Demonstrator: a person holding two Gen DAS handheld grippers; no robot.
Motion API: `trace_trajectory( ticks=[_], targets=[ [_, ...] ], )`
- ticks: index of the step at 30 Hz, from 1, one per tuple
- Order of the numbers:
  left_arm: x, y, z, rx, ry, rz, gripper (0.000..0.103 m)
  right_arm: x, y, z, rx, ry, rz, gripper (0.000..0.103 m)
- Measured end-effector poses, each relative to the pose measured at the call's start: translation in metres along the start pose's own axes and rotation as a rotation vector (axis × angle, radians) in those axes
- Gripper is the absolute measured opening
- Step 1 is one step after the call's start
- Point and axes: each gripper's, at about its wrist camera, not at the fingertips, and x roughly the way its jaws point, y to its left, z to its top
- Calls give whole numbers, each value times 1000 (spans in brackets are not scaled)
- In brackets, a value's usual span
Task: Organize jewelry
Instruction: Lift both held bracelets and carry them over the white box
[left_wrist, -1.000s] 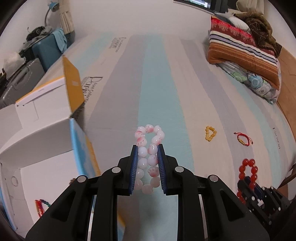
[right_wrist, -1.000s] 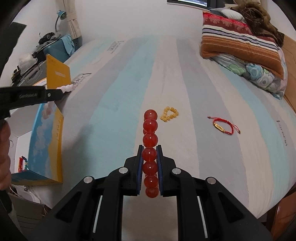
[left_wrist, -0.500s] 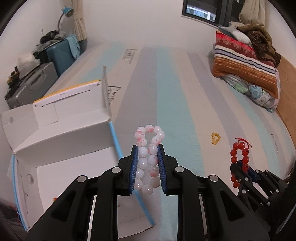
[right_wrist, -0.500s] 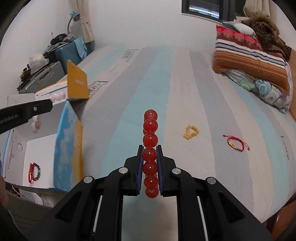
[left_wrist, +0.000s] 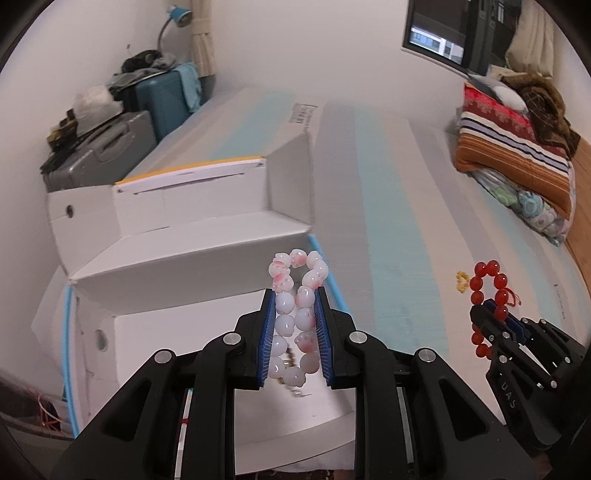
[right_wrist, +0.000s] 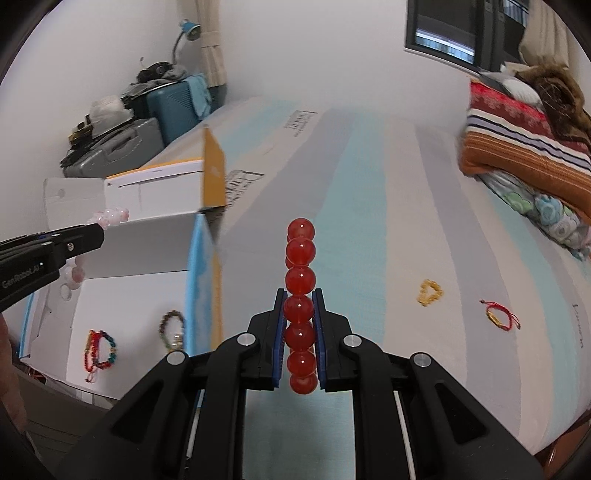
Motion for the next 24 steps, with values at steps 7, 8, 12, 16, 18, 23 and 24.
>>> trace_trajectory(
  ticks=[7,8,12,16,18,23,24],
  targets=[
    [-9,38,-8,-41,-1,34,21,-4,41,8,-48,-11,37,12],
    [-10,42,-9,-45,0,38,21,-5,46,9,-55,-13,42,12],
    [-11,60,-16,-66,8,54,21,-6,69,10,-82,-16,68,12],
    [-9,81,-25,-92,24,76,21,-3,90,8,-105,-9,90,12],
    [-7,91,-29,-99,33,87,21,0,103,5,-118,-1,104,12],
    [-3,115,-41,-129,53,102,21,11,130,-4,-157,27,130,12],
    [-2,120,-44,-131,61,106,21,14,135,-6,-163,37,136,12]
  ],
)
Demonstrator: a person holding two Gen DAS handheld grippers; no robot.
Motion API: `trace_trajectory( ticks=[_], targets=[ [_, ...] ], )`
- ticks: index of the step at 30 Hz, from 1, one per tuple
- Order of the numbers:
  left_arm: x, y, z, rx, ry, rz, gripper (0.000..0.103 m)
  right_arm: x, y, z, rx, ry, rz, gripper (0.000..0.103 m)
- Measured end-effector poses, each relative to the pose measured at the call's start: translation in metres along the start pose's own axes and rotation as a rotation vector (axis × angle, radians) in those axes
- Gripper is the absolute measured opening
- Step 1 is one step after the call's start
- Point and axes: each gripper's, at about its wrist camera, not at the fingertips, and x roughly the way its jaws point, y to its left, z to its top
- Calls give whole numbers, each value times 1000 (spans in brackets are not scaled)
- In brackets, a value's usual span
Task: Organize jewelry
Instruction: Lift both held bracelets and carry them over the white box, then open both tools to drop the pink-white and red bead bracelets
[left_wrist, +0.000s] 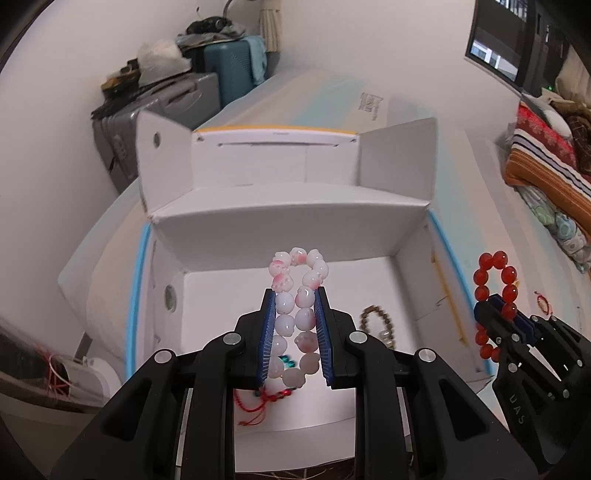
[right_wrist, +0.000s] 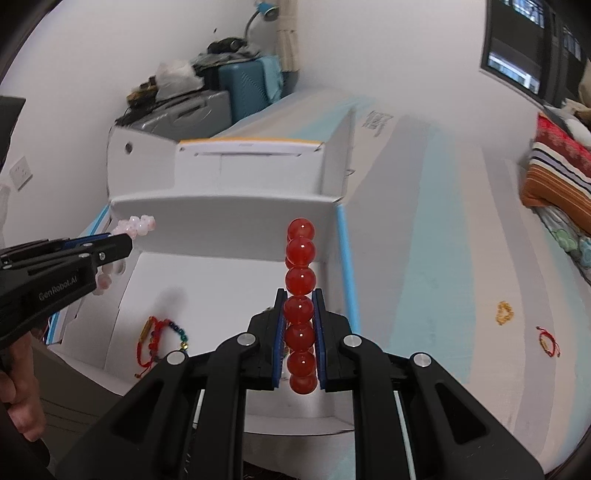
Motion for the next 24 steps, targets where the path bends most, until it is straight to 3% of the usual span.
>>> trace_trajectory(
  ticks=[9,24],
  targets=[
    [22,33,-14,-41,57,17,21,27,23,-5,-22,55,25,12],
    [71,50,-36,-32,196,88,21,77,33,-17,-18,173,40,12]
  ],
)
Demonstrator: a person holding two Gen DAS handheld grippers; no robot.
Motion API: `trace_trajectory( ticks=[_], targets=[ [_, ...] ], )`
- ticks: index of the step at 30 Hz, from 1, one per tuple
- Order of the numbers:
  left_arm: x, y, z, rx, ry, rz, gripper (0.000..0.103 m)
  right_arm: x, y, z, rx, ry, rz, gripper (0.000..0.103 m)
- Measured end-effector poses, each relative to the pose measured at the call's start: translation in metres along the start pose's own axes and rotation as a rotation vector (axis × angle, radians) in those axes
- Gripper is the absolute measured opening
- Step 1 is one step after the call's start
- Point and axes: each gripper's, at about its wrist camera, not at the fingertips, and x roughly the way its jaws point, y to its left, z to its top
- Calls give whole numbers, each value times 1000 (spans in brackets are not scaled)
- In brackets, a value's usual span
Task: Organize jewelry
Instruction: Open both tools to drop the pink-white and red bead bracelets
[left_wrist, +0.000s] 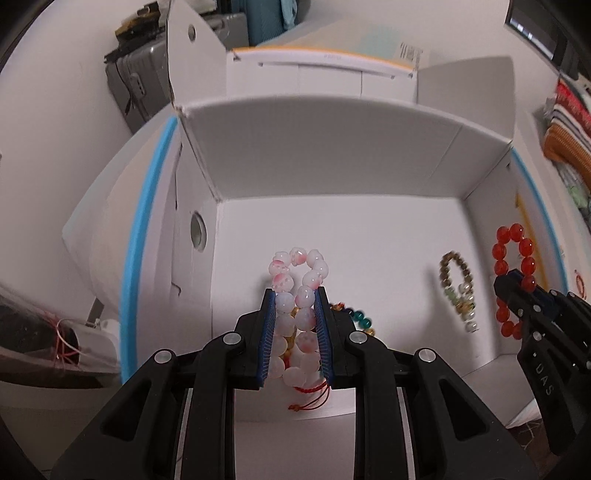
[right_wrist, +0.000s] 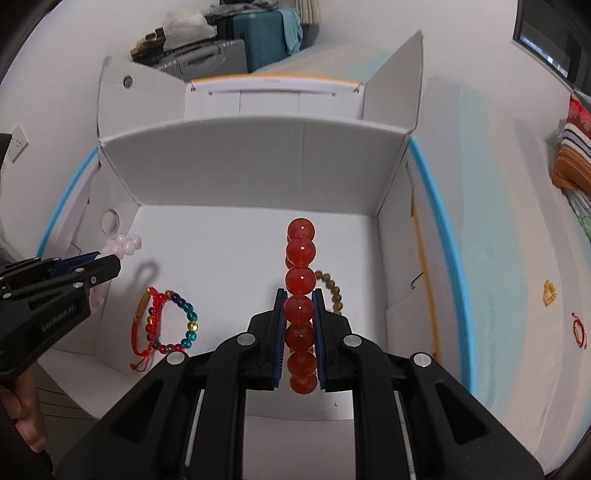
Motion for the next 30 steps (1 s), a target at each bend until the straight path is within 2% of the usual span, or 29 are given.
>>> trace_trajectory(
  ticks=[4,10,15,16,17,18,20,21,22,24,30],
  targets=[
    [6,1,-1,5,27,-19,21,13,2,-1,6,31,3,12],
    [15,3,0,7,52,-6,21,22,1,-3,17,59,15,13],
    [12,3,-1,5,48,-3,24,14,4,0,3,31,10,15],
    [11,2,-1,6,43,0,24,11,5,0,1,24,8,20],
    [9,2,-1,6,37,2,27,7,5,0,-1,15,16,26],
    [5,2,-2,4,26,0,32,4,6,0,-1,9,23,37],
    [-2,0,-2,9,6,6,43,-6,5,-2,3,-14,32,41],
    [-6,0,-2,8,-5,8,51,-11,5,-2,-1,-26,31,45],
    [-11,0,-2,7,-19,9,61,-16,5,-1,-4,-38,31,56],
    [-18,-2,-3,11,-43,17,72,-27,2,-2,-3,-63,24,66],
    [-35,-8,-4,14,-98,19,87,-59,-6,-4,-15,-136,-3,79]
  ],
)
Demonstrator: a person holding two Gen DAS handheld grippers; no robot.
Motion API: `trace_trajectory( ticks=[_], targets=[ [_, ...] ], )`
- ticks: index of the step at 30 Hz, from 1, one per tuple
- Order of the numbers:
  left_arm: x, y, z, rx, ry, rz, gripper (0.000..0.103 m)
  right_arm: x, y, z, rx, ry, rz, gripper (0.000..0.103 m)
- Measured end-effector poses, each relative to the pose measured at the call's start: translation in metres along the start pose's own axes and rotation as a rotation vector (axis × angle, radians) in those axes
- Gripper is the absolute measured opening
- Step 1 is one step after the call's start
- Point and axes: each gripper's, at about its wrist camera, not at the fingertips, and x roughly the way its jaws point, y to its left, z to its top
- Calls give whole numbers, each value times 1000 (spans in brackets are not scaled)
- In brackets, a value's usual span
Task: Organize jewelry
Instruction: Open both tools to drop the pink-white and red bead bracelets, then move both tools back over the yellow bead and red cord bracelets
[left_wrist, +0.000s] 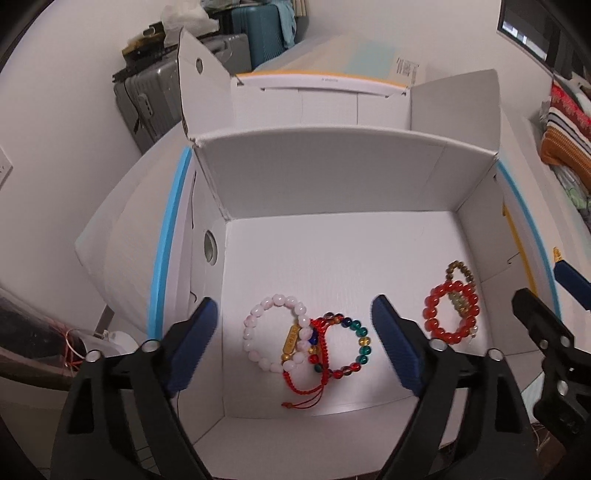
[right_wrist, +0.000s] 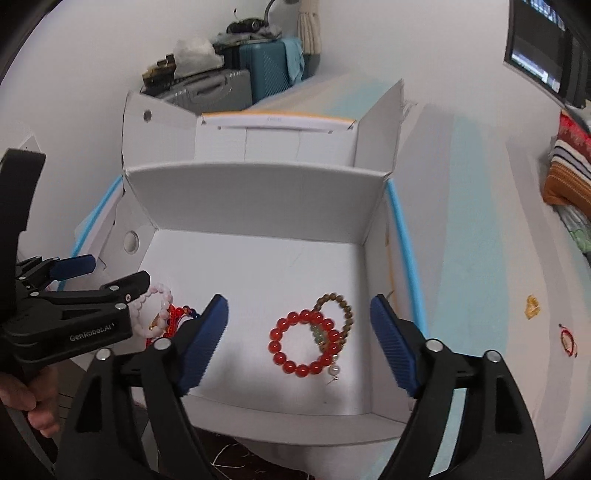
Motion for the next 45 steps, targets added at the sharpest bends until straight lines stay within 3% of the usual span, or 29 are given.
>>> trace_trajectory(
  ticks=[3,7,18,34,45],
  targets=[
    [-7,-3,1,-6,-33,1,96,-13,-8,1,8,-32,-10,88],
    [-18,-17,3,2,-67,-3,97,-27,-22,1,24,-68,-29,94],
    [-47,-77,7,49,-138,-75,97,-59,-81,-12,75,-124,-114,95],
    [-61,-229,10,221,-164,-214,97,-111,-227,-55,250,-142,-266,95],
    [-56,-338,8,327,-153,-289,97,-122,-324,-88,365,-119,-345,95]
  ],
)
